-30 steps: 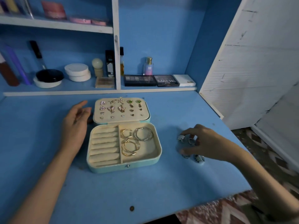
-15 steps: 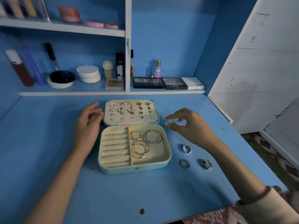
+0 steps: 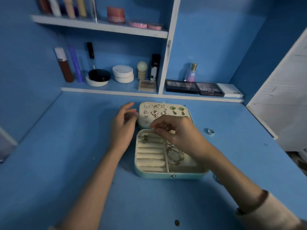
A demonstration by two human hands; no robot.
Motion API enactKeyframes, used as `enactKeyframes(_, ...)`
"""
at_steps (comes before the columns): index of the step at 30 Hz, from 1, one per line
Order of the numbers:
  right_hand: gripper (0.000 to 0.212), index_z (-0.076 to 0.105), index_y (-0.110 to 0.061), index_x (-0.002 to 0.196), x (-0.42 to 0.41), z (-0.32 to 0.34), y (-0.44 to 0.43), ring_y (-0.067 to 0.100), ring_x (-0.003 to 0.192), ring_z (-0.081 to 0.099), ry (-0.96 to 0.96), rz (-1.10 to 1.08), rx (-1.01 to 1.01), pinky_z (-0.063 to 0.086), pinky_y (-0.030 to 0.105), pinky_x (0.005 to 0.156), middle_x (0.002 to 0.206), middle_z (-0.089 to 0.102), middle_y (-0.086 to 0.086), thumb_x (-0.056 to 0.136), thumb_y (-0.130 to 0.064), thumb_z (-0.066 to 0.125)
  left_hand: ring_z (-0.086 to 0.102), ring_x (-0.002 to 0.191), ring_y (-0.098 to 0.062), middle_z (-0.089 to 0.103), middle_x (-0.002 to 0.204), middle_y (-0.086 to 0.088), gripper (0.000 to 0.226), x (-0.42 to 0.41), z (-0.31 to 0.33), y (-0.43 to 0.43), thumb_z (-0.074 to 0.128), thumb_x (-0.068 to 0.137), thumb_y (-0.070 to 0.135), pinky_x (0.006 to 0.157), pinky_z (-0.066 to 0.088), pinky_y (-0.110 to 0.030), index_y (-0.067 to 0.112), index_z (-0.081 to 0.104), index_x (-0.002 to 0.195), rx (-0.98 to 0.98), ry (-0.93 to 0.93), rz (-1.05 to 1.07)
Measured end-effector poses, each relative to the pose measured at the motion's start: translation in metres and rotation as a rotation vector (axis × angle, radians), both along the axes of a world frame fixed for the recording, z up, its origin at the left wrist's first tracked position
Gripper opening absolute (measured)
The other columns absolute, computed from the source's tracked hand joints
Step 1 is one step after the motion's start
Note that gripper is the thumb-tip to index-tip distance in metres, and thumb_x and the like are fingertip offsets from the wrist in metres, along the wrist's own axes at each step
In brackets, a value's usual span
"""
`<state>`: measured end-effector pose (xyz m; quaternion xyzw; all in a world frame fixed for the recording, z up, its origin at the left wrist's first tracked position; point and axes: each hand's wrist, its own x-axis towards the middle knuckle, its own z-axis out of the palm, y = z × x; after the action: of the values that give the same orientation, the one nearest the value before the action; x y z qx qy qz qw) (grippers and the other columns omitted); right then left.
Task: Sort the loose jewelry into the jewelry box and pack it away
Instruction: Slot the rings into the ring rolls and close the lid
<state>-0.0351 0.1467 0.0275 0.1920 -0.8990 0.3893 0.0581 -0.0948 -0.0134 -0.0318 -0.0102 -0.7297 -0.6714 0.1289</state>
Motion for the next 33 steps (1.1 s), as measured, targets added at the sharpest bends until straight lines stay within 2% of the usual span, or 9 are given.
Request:
enactKeyframes(2,0.019,0.072,-0.019,0.099,-0.003,-0.001,-0.004,-0.003,0.077,0.061,0.001,-0.009,0.012,0.045,0.009,0.075,0.084,0.068,-0.012,0.086,-0.007,0.064,0.059,0.091,-0.002,0.062,0.095,0.012,0.029,-0.001,0.0,0.0,0.055,0.093,0.005,0.094,0.047,-0.031,0.025,0.058,0.113,0.004,0.002,-0.005)
enactKeyframes(6,0.024,0.071,-0.017,0.102,0.0,-0.004,-0.009,0.002,0.078,0.058,0.102,0.017,0.092,0.042,0.011,0.072,0.087,0.067,-0.006,0.082,-0.009,0.061,0.057,0.088,0.001,0.061,0.094,0.014,0.03,-0.001,0.0,0.0,0.056,0.093,0.007,0.088,0.045,-0.023,0.017,0.059,0.12,-0.013,0.003,-0.001)
enactKeyframes(9,0.027,0.07,-0.015,0.105,0.004,-0.002,-0.016,-0.009,0.076,0.05,0.149,0.058,0.109,0.035,0.003,0.071,0.083,0.058,-0.009,0.08,-0.019,0.062,0.057,0.089,0.0,0.061,0.094,0.013,0.03,-0.001,0.0,0.001,0.055,0.093,0.005,0.087,0.044,-0.021,0.016,0.059,0.121,0.006,-0.003,-0.006)
enactKeyframes(15,0.008,0.073,-0.02,0.089,0.008,0.004,-0.026,-0.008,0.073,0.053,0.015,0.105,0.131,0.037,0.005,0.069,0.073,0.058,-0.022,0.081,-0.021,0.072,0.057,0.088,-0.002,0.061,0.1,0.004,0.032,0.0,0.002,0.0,0.054,0.094,0.006,0.083,0.044,-0.015,0.013,0.057,0.124,0.033,-0.006,-0.007)
enactKeyframes(18,0.008,0.072,-0.02,0.085,0.012,0.006,-0.026,-0.003,0.072,0.056,-0.091,0.114,0.069,0.04,0.007,0.068,0.073,0.063,-0.018,0.078,-0.019,0.075,0.057,0.088,0.0,0.06,0.1,0.005,0.032,0.0,0.003,0.0,0.054,0.094,0.007,0.076,0.042,-0.005,0.013,0.057,0.125,0.022,-0.009,-0.01)
enactKeyframes(23,0.015,0.073,-0.022,0.086,0.006,0.008,-0.021,0.004,0.068,0.061,-0.13,0.013,-0.042,0.046,0.012,0.068,0.071,0.068,-0.01,0.074,-0.016,0.078,0.056,0.087,0.003,0.06,0.1,0.005,0.031,0.001,0.003,0.001,0.054,0.094,0.007,0.075,0.041,-0.002,0.014,0.058,0.124,0.015,-0.003,0.006)
enactKeyframes(27,0.025,0.072,-0.015,0.101,-0.005,0.003,-0.015,0.007,0.071,0.057,0.112,-0.055,0.095,0.045,0.012,0.069,0.072,0.061,-0.01,0.076,-0.012,0.076,0.057,0.087,0.002,0.06,0.097,0.013,0.03,0.002,0.004,-0.001,0.054,0.095,0.011,0.075,0.044,-0.007,0.019,0.058,0.124,0.009,-0.017,-0.006)
enactKeyframes(31,0.024,0.07,-0.007,0.102,-0.007,-0.014,-0.013,0.017,0.072,0.058,0.361,0.006,0.312,0.05,0.03,0.066,0.081,0.061,0.002,0.079,-0.011,0.068,0.056,0.085,0.004,0.059,0.096,0.015,0.031,0.002,0.005,0.0,0.054,0.095,0.011,0.078,0.046,-0.013,0.017,0.057,0.125,0.0,-0.013,-0.013)
enactKeyframes(33,0.018,0.071,-0.006,0.096,-0.005,-0.019,-0.012,0.018,0.077,0.058,0.406,0.048,0.335,0.047,0.025,0.07,0.084,0.063,0.004,0.079,-0.01,0.066,0.056,0.083,0.007,0.059,0.096,0.015,0.031,0.002,0.005,0.0,0.054,0.095,0.01,0.077,0.045,-0.011,0.017,0.057,0.125,-0.009,-0.004,-0.008)
